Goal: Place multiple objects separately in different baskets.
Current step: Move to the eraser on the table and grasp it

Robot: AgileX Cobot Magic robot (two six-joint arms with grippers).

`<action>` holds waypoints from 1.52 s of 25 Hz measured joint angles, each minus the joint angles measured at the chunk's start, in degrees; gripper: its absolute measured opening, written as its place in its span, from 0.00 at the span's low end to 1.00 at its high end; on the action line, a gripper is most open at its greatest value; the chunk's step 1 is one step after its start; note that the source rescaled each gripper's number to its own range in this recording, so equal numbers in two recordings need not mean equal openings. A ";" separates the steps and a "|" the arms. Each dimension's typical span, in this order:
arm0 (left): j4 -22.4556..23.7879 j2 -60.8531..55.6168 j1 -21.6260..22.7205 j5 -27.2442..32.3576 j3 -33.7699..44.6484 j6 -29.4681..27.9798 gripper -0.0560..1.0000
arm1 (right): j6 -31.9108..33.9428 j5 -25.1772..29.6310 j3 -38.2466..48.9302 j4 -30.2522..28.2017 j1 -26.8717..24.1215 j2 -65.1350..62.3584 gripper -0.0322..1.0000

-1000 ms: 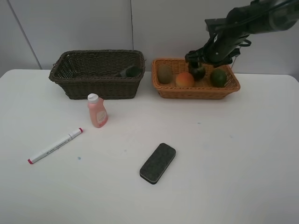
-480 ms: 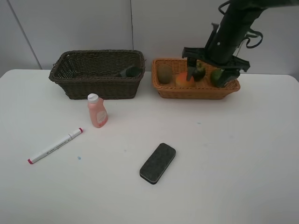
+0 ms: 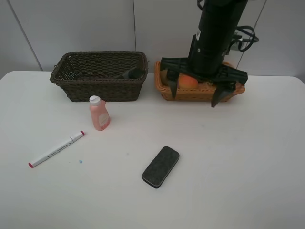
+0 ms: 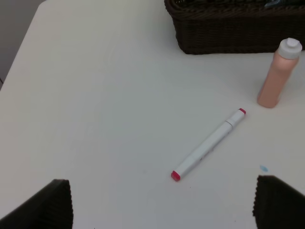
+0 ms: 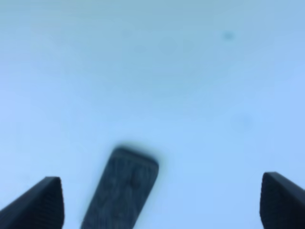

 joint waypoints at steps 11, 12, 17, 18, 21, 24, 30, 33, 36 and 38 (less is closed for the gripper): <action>0.00 0.00 0.00 0.00 0.00 0.00 1.00 | 12.98 -12.34 16.18 4.92 12.69 -3.55 1.00; 0.00 0.00 0.00 0.00 0.00 0.00 1.00 | 13.13 -13.63 17.02 5.43 12.84 -3.55 1.00; 0.00 0.00 0.00 0.00 0.00 0.00 1.00 | 14.19 -17.35 19.04 6.43 12.92 -3.05 1.00; 0.00 0.00 0.00 0.00 0.00 0.00 1.00 | 15.14 -17.57 19.04 5.84 12.92 -2.68 1.00; 0.00 0.00 0.00 0.00 0.00 0.00 1.00 | 17.86 -18.05 19.04 4.89 12.92 -1.79 1.00; 0.00 0.00 0.00 0.00 0.00 0.00 1.00 | 21.13 -19.84 19.04 3.98 12.92 -0.90 1.00; 0.00 0.00 0.00 0.00 0.00 0.00 1.00 | 24.72 -24.37 19.04 3.16 12.92 1.22 1.00; 0.00 0.00 0.00 0.00 0.00 0.00 1.00 | 24.90 -24.61 19.04 3.70 12.92 3.03 1.00; 0.00 0.00 0.00 0.00 0.00 0.00 1.00 | 24.94 -25.17 19.04 4.45 12.92 4.93 1.00; 0.00 0.00 0.00 0.00 0.00 0.00 1.00 | 24.94 -25.72 19.04 4.73 12.92 5.84 1.00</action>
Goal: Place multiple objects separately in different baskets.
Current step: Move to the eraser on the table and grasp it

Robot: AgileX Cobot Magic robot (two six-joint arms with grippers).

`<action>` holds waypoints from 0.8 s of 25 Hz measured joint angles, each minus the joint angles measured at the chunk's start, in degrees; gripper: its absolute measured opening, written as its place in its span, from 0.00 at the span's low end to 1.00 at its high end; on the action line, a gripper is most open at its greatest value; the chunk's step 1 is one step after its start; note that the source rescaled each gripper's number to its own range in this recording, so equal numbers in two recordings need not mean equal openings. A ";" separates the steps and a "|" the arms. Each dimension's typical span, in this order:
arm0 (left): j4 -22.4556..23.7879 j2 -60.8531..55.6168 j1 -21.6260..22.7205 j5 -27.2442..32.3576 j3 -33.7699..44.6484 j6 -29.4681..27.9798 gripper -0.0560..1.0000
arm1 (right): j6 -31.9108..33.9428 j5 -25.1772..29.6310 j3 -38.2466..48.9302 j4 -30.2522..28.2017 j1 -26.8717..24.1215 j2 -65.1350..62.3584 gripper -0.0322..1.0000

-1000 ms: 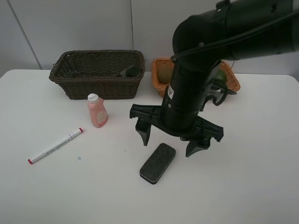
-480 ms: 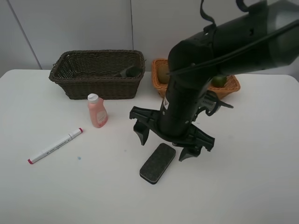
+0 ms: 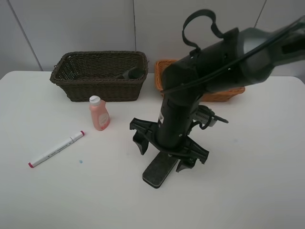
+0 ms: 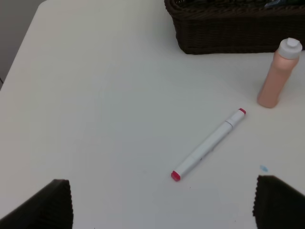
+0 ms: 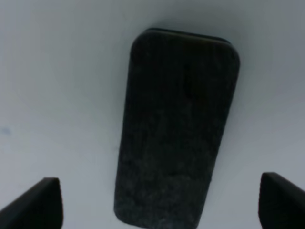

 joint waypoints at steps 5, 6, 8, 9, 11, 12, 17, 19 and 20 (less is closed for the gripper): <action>0.00 0.00 0.00 0.00 0.00 0.00 1.00 | 0.00 -1.02 0.00 1.11 0.00 0.74 1.00; 0.00 0.00 0.00 0.00 0.00 0.00 1.00 | 0.00 -1.02 0.00 1.11 0.00 0.86 1.00; 0.00 0.00 0.00 0.00 0.00 0.00 1.00 | 0.00 -1.02 0.00 1.11 0.00 0.92 1.00; 0.00 0.00 0.00 0.00 0.00 0.00 1.00 | 0.00 -1.02 0.00 1.11 0.00 1.05 1.00; 0.00 0.00 0.00 0.00 0.00 0.00 1.00 | 0.00 -1.02 0.00 1.11 0.00 1.54 1.00; 0.00 0.00 0.00 0.00 0.00 0.00 1.00 | 0.00 -1.02 0.00 1.11 0.00 1.90 1.00; 0.00 0.00 0.00 0.00 0.00 0.00 1.00 | 0.00 -1.02 0.00 1.11 0.00 3.34 1.00; 0.00 0.00 0.00 0.00 0.00 0.00 1.00 | 0.00 -1.15 0.00 1.11 0.00 3.53 1.00; 0.00 0.00 0.00 0.00 0.00 0.00 1.00 | 0.00 -1.30 0.00 1.11 0.00 3.59 1.00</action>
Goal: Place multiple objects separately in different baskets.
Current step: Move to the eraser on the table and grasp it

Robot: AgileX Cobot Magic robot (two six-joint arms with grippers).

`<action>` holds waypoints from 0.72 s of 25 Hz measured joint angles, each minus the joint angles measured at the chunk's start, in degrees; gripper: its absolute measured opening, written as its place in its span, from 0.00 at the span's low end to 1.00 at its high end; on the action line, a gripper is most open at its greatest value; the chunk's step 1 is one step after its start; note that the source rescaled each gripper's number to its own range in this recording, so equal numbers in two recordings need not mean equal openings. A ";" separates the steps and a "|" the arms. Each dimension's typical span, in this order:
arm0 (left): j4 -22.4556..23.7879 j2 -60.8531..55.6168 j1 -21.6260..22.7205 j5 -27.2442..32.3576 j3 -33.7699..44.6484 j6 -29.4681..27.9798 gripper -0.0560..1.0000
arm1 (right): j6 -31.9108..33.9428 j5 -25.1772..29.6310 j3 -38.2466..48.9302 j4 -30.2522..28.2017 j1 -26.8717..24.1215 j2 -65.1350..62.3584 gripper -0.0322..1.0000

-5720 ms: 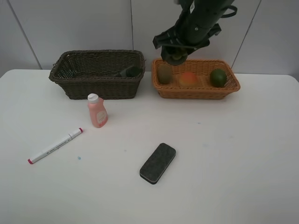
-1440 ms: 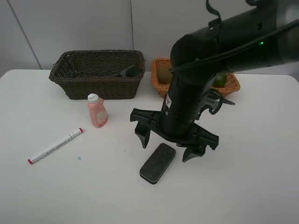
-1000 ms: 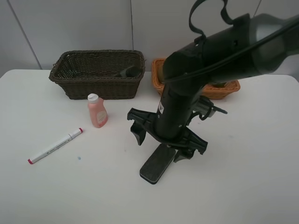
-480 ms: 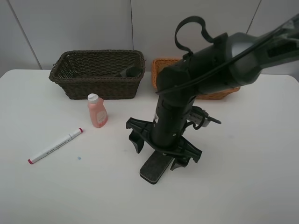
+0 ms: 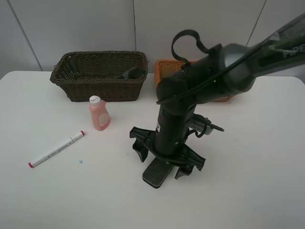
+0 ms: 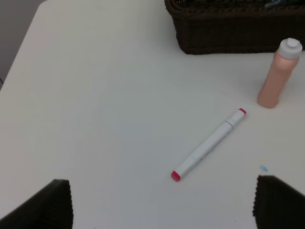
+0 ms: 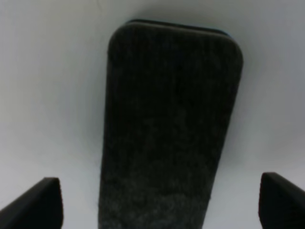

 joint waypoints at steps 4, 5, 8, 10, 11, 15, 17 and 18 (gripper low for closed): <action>0.00 0.00 0.00 0.00 0.00 0.00 1.00 | 0.00 -0.12 0.00 0.00 0.00 0.06 1.00; 0.00 0.00 0.00 0.00 0.00 0.00 1.00 | 0.00 -0.12 0.00 0.00 0.00 0.06 1.00; 0.00 0.00 0.00 0.00 0.00 0.00 1.00 | 0.00 -0.12 0.00 0.00 0.00 0.47 1.00; 0.00 0.00 0.00 0.00 0.00 0.00 1.00 | 0.00 -0.12 0.00 0.00 0.00 0.53 1.00; 0.00 0.00 0.00 0.00 0.00 0.00 1.00 | 0.00 -0.24 0.00 0.00 0.00 0.53 1.00; 0.00 0.00 0.00 0.00 0.00 0.00 1.00 | 0.00 -1.29 0.00 0.00 0.00 1.25 1.00; 0.00 0.00 0.00 0.00 0.00 0.00 1.00 | 0.00 -1.96 0.00 0.00 0.00 1.45 1.00; 0.00 0.00 0.00 0.00 0.00 0.00 1.00 | 0.00 -2.11 0.00 0.00 0.00 1.45 1.00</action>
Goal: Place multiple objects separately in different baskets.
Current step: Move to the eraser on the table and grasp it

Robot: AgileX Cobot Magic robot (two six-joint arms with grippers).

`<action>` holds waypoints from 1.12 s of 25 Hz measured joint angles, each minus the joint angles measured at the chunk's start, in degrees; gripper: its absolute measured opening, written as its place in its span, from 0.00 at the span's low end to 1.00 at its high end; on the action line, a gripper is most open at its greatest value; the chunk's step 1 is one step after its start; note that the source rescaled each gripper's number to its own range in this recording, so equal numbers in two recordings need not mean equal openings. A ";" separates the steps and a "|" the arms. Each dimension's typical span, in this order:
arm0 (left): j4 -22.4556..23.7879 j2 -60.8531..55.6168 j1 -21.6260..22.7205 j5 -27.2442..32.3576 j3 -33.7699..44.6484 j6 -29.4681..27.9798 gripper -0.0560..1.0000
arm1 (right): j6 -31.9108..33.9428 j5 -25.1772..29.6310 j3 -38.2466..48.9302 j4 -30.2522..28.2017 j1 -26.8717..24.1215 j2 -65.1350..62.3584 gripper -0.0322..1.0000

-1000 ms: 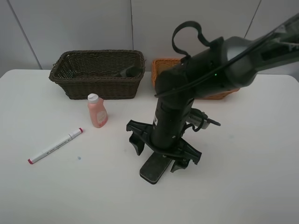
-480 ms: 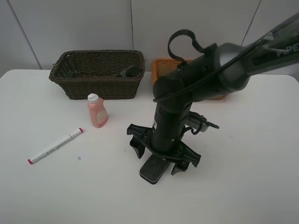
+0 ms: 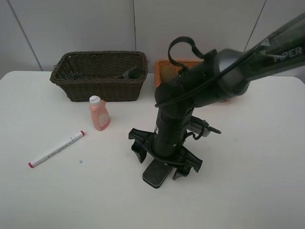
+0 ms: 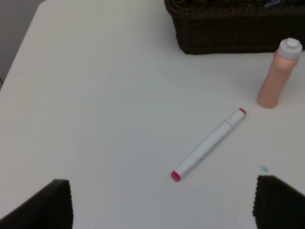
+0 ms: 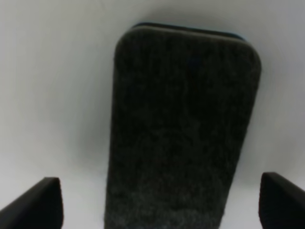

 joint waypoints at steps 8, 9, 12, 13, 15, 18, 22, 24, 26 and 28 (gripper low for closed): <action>0.00 0.00 0.00 0.00 0.00 0.02 1.00 | 0.00 -0.19 0.00 0.73 0.00 1.75 1.00; 0.00 0.00 0.00 0.00 0.00 0.02 1.00 | -0.07 -0.20 0.00 0.81 0.00 1.76 1.00; 0.00 0.00 0.00 0.00 0.00 0.02 1.00 | -0.49 -0.58 0.00 1.06 0.00 1.76 1.00; 0.00 0.00 0.00 0.00 0.00 0.02 1.00 | -0.48 -0.63 0.00 1.18 0.00 1.76 1.00; 0.00 0.00 0.00 0.00 0.00 0.02 1.00 | -0.50 -0.63 0.00 1.29 0.00 1.76 1.00; 0.00 0.00 0.00 0.00 0.00 0.02 1.00 | -0.67 -0.82 0.00 1.30 0.00 1.76 1.00; 0.00 0.00 0.00 0.00 0.00 0.02 1.00 | -0.67 -0.94 0.00 1.30 0.00 1.76 0.93; 0.00 0.00 0.00 0.00 0.00 0.02 1.00 | -0.67 -0.99 0.00 1.30 0.00 1.76 0.82; 0.00 0.00 0.00 0.00 0.00 0.02 1.00 | -0.67 -0.99 0.00 1.35 0.00 1.76 0.71; 0.00 0.00 0.00 0.00 0.00 0.02 1.00 | -0.67 -0.99 0.00 1.41 0.00 1.76 0.57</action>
